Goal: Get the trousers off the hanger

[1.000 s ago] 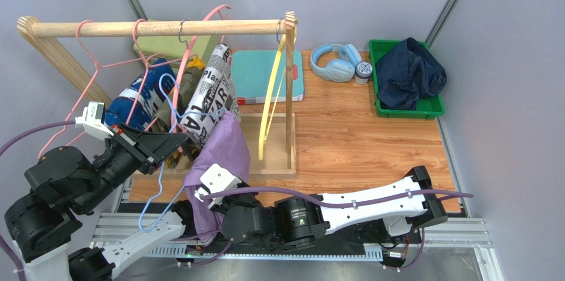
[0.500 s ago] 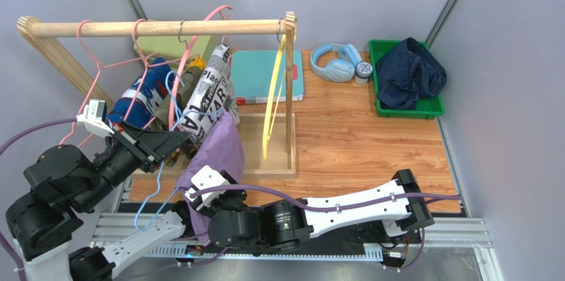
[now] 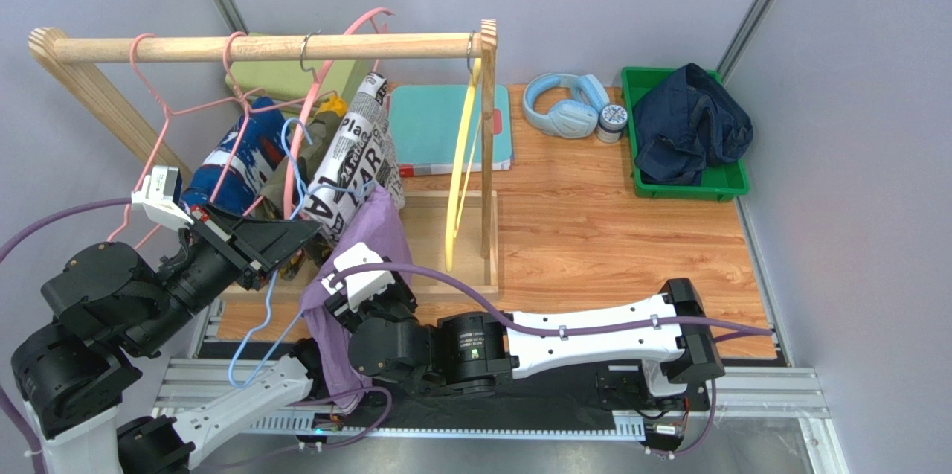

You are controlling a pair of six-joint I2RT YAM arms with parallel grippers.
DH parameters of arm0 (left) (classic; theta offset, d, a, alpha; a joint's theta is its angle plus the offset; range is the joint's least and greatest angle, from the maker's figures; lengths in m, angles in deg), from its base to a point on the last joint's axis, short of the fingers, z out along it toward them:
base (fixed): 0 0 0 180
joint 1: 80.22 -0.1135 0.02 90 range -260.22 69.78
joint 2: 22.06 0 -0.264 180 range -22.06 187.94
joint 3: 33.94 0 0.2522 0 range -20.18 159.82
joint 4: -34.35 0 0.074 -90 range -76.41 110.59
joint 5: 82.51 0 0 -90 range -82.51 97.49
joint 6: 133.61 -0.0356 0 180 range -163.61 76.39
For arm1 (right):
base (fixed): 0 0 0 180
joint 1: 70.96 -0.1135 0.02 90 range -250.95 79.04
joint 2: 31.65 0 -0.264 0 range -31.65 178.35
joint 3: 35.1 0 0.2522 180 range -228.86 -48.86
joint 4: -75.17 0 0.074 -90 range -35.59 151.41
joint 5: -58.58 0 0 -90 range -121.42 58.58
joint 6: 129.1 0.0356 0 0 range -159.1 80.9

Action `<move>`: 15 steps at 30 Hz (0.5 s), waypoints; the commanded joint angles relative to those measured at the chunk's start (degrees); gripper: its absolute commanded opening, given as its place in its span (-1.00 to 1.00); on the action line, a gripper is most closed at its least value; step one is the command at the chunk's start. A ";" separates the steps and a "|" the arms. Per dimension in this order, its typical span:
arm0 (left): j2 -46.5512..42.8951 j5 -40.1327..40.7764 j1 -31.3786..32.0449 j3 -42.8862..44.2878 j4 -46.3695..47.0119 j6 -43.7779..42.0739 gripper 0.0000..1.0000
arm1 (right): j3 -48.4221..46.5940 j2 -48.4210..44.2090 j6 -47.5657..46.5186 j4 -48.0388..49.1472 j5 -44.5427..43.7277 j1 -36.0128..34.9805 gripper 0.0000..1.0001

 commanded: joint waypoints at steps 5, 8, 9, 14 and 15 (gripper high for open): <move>0.40 -0.38 0.15 2.03 8.23 0.45 -1.00 | 0.28 -2.66 3.42 0.47 3.55 0.23 0.10; 0.58 -0.56 0.23 2.11 8.50 0.28 -1.00 | 0.28 -2.22 3.42 1.79 8.48 -0.91 0.33; 0.58 -0.64 0.15 2.29 8.41 0.28 -1.00 | 0.02 -1.53 3.25 1.70 8.92 -1.00 0.35; 0.58 -0.82 0.15 2.99 8.41 0.19 -1.00 | -2.70 0.59 3.94 -0.49 5.33 -0.22 0.34; 0.49 -0.91 0.23 2.99 8.41 0.10 -1.00 | -2.97 0.76 4.21 -1.71 4.54 0.05 0.33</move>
